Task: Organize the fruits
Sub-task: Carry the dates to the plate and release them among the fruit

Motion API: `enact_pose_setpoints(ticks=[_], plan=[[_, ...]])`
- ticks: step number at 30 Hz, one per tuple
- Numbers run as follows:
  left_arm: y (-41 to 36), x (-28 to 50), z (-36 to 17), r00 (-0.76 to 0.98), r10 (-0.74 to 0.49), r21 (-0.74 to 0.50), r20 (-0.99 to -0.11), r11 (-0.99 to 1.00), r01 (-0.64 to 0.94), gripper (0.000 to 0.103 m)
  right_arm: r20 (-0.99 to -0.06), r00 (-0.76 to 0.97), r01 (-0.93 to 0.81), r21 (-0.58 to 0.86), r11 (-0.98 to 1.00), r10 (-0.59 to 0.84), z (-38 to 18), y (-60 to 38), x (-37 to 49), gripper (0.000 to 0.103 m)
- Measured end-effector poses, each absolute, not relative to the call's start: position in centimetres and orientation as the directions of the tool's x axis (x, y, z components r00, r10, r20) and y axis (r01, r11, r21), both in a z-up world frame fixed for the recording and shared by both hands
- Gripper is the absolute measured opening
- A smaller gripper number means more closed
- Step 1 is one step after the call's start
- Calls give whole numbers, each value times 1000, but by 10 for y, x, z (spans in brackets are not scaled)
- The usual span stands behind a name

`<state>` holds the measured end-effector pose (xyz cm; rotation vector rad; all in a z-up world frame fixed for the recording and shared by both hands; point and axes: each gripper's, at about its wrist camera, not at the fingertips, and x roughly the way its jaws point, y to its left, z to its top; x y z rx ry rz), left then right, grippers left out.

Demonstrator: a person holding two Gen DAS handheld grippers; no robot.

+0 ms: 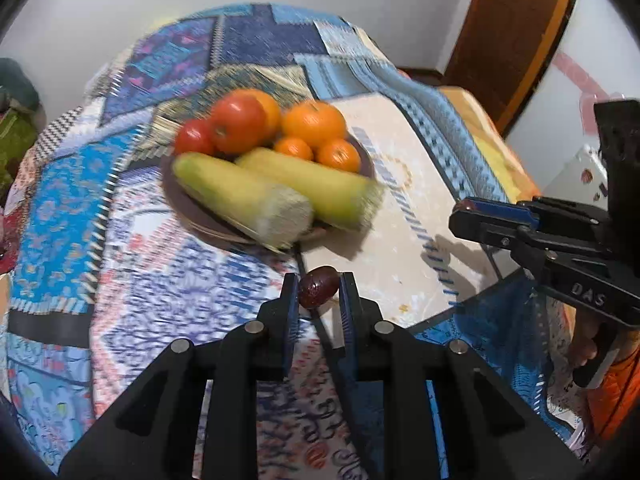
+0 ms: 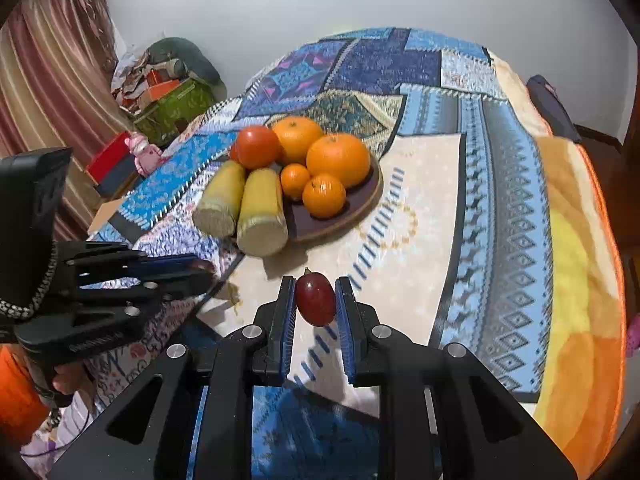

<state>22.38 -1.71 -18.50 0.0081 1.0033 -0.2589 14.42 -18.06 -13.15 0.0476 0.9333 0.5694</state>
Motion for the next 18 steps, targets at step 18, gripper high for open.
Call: enact_pose_setpoints(ticks=[18], plan=[[13,258,-128,650,-179,-102,-739,983,155,20,-682,524,-500,240,832,511,-98,-137,179,18]])
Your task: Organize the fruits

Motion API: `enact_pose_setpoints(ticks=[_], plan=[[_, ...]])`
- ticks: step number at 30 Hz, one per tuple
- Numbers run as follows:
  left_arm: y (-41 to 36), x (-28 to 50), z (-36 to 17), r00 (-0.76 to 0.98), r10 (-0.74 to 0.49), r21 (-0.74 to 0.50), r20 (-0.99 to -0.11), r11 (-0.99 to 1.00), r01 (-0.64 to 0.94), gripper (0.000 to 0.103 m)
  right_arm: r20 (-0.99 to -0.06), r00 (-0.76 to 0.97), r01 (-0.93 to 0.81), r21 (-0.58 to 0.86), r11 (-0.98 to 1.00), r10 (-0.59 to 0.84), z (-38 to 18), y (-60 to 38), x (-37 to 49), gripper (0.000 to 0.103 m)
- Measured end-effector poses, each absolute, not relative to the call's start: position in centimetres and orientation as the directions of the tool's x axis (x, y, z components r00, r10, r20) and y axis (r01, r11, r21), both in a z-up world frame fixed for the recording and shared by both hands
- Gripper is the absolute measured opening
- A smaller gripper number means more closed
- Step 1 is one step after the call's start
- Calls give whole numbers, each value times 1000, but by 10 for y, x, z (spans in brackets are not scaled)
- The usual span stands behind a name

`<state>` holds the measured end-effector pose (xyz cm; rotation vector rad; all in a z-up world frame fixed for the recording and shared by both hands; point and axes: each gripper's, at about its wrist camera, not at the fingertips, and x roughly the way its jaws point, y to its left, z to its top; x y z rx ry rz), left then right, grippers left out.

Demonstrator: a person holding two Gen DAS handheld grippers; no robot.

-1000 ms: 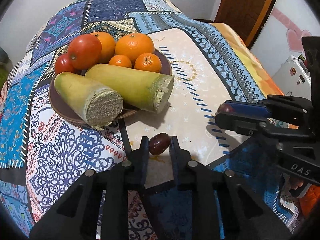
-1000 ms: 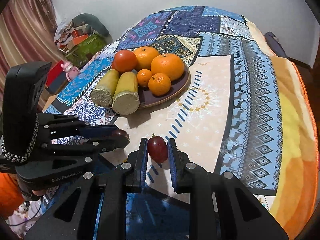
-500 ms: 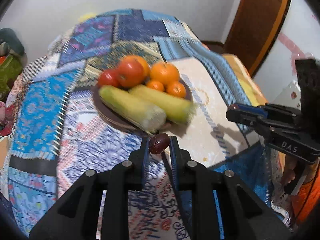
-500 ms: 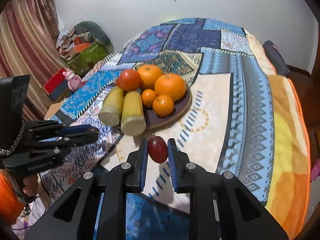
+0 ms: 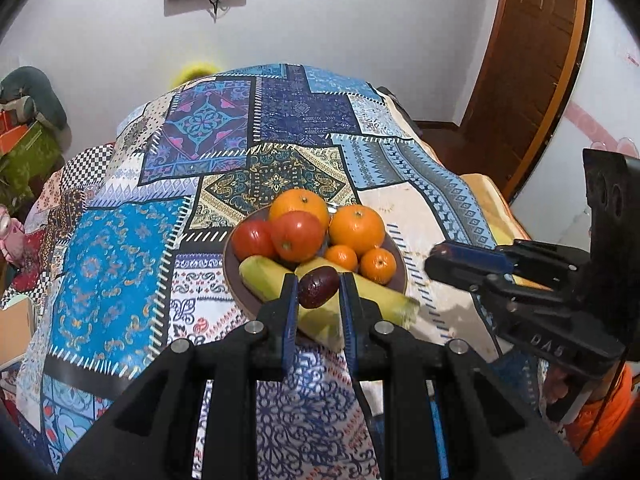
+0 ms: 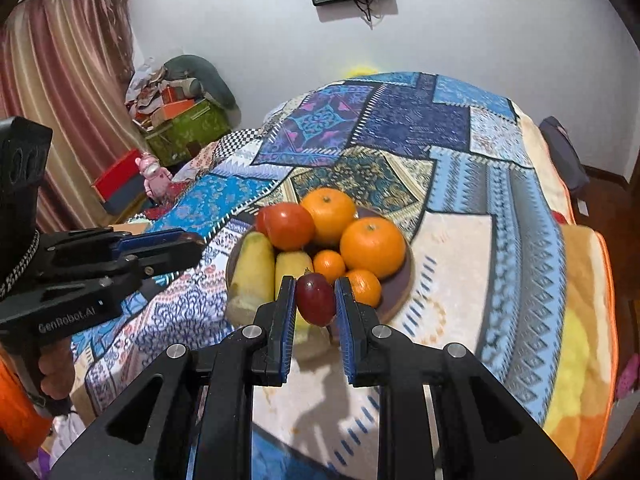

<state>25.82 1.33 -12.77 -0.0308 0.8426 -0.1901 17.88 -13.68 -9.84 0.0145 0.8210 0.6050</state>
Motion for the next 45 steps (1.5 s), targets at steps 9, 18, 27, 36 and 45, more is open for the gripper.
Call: enact_pose_setpoints(ticks=[9,18,27,36,45], plan=[[8,289,-149,626,-181,-117,-758,983,141,20,-715,501,-483,237,843,488,-121,-119,207,18],[8,308,-170,600,-171,-120,-781,985,124,20,-738,473,-464,257,848,482,-139,-119,218,18],[9,312,-178,575,-189,-145,-796,982,123,24,-754,456,-449,263,854,472,-147,-121,222,19],[18,288,-148,637,-168,-141,-752,986,94,30,-716,510,-438,262,860,478,-117,-134,212,27],[29,227,-62,800,-118,-123,-588,991,56,30,-598,642,-449,215,867,481,-43,-149,173,27]])
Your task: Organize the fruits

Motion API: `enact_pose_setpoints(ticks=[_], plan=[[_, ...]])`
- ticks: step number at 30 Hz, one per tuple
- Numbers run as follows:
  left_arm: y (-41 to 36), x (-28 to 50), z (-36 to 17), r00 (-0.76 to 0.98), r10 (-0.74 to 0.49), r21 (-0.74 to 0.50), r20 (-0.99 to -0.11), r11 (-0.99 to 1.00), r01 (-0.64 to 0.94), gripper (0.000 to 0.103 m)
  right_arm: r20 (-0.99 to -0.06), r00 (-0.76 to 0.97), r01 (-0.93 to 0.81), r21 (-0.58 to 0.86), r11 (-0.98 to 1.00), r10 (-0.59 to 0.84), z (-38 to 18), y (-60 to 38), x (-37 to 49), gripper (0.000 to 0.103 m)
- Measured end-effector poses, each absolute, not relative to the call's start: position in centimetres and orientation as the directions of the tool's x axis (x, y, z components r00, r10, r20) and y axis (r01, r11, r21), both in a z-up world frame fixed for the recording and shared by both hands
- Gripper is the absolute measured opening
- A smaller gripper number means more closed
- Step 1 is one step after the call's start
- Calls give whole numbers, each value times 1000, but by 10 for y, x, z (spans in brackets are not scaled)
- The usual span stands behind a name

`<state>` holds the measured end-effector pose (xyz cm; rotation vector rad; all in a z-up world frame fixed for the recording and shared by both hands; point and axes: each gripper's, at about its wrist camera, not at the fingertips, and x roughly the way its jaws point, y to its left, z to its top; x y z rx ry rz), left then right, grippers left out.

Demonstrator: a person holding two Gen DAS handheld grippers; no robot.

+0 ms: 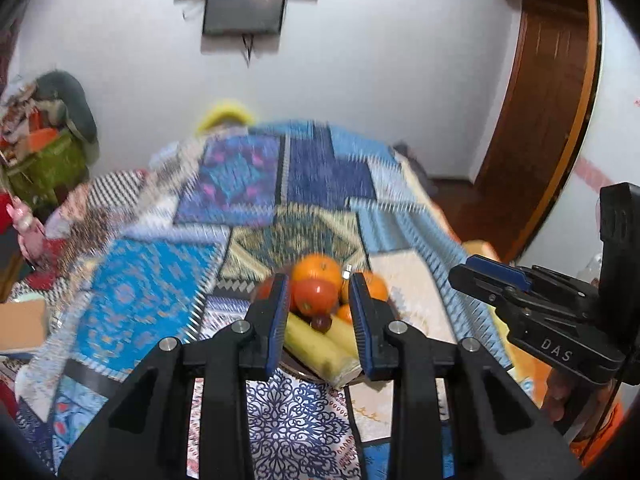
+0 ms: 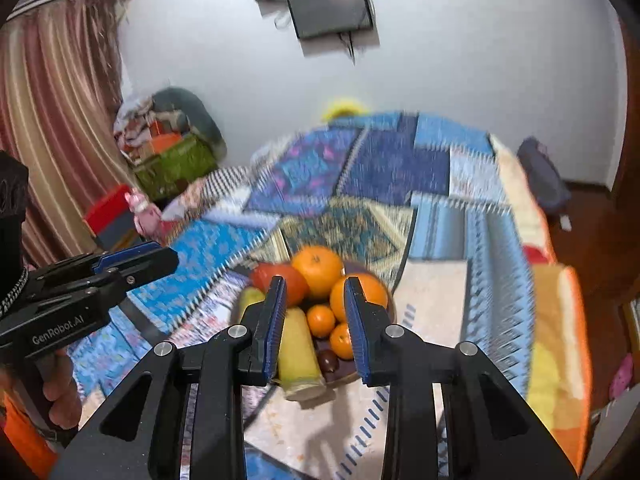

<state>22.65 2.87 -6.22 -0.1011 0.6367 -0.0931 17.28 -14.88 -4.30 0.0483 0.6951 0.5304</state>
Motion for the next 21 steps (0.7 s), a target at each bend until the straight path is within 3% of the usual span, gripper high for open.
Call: enact_pose_setpoints(ticks=[9,11,13,21], plan=[[16,140,13,908,-110,-105,-404,992,73,30,-427,748,-483,175,858,508,35,-158,103,27],[13,121,26,923,-112,-105,-368,991,79,37,-389,768,-485,167,858,510,48,-160,85,29],[11,103,36,939,-107,-102,-326,992,78,53,-350,785,-485,166,859,511,59,-163,67,33],[3,49,54,972,-64,-36,-225,998,58,81,-271,830,-460,163,873,488,76,-170,27,70]])
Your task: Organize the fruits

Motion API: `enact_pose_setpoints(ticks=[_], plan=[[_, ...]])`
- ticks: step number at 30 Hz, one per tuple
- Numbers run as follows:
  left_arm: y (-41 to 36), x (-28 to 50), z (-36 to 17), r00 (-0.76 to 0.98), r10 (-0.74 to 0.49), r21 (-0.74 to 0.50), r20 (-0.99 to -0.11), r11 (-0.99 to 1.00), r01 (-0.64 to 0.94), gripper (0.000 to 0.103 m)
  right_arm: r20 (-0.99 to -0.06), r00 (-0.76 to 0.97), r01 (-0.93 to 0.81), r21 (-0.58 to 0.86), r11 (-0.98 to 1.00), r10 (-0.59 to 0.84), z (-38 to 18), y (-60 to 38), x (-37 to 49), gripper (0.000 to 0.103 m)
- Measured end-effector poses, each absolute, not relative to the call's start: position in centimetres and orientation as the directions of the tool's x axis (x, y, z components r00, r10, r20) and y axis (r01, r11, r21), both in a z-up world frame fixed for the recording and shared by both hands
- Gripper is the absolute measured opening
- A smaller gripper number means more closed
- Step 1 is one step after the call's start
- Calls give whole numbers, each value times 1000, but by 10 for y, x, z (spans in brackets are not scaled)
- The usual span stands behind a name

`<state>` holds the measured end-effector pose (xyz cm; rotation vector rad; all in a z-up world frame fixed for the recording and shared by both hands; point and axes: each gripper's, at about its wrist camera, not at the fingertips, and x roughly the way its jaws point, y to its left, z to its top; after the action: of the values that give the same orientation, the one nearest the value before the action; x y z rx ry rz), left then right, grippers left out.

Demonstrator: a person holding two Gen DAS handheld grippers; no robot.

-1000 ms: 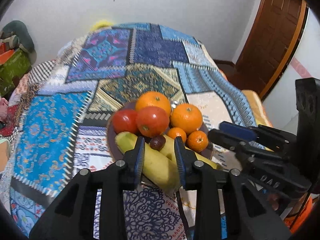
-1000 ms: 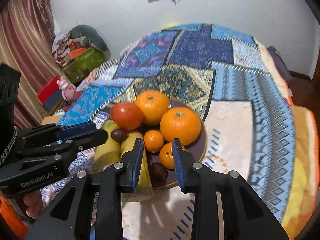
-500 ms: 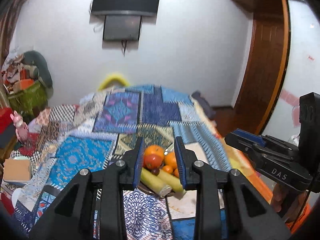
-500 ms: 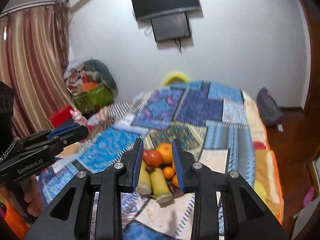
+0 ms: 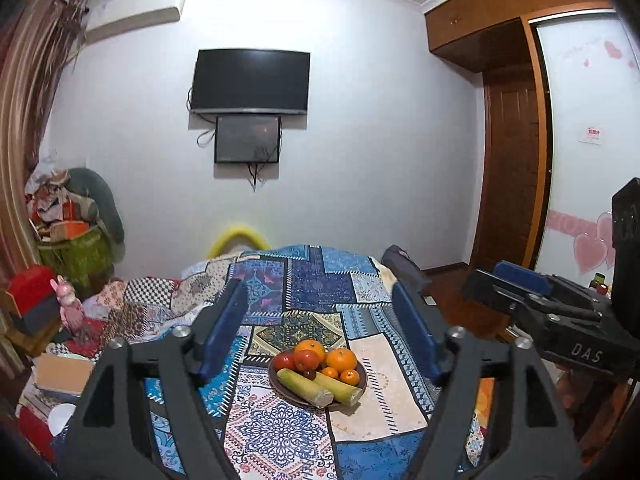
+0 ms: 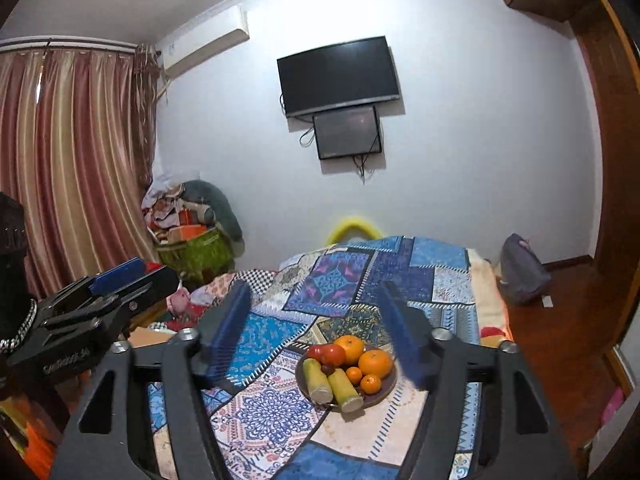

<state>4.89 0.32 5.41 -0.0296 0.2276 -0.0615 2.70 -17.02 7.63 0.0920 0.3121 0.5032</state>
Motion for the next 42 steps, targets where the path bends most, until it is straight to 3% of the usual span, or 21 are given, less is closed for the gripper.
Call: enact_pose_setpoints(ticks=[3,10,42], plan=[[2,36,55,977,-52,-26,-206,999,47,91,-254,850,-439,142,887,461,77,-168,20,85],[2,20,54,981,-37,-24,-191,999,33,100,-231,880,-397,123,909,416,77,-168,7,103],[3,12,52,983,-8,-12,-183,1000,6,103,-198,902,-376,77,923,384,81,-170,-21,103]])
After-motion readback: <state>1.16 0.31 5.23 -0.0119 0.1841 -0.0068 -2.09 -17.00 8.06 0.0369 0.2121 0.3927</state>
